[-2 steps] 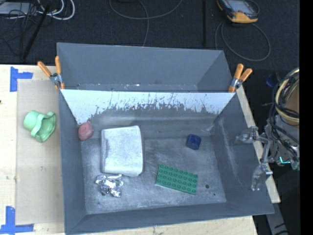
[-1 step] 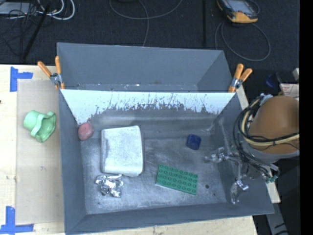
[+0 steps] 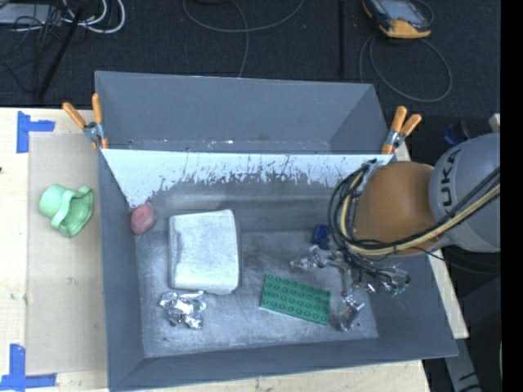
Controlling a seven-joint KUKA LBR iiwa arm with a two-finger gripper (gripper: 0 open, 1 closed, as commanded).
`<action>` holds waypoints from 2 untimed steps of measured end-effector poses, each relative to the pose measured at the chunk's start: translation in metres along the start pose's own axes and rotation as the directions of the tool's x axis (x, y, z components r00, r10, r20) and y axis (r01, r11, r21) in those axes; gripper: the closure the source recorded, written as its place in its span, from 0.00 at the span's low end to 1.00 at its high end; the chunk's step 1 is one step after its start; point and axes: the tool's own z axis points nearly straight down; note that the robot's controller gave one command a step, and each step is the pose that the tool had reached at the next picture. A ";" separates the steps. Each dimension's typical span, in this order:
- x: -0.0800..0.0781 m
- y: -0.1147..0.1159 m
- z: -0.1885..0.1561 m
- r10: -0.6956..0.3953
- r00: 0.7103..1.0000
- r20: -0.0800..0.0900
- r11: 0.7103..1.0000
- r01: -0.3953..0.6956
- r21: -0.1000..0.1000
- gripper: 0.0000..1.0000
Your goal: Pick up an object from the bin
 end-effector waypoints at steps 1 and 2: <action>-0.003 0.063 -0.003 -0.054 0.998 0.013 0.999 0.053 0.008 0.00; -0.003 0.061 -0.004 -0.048 0.999 0.010 0.999 0.048 0.006 1.00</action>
Offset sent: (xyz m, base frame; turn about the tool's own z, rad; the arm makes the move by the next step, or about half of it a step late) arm -0.0332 0.0529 -0.0002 -0.0464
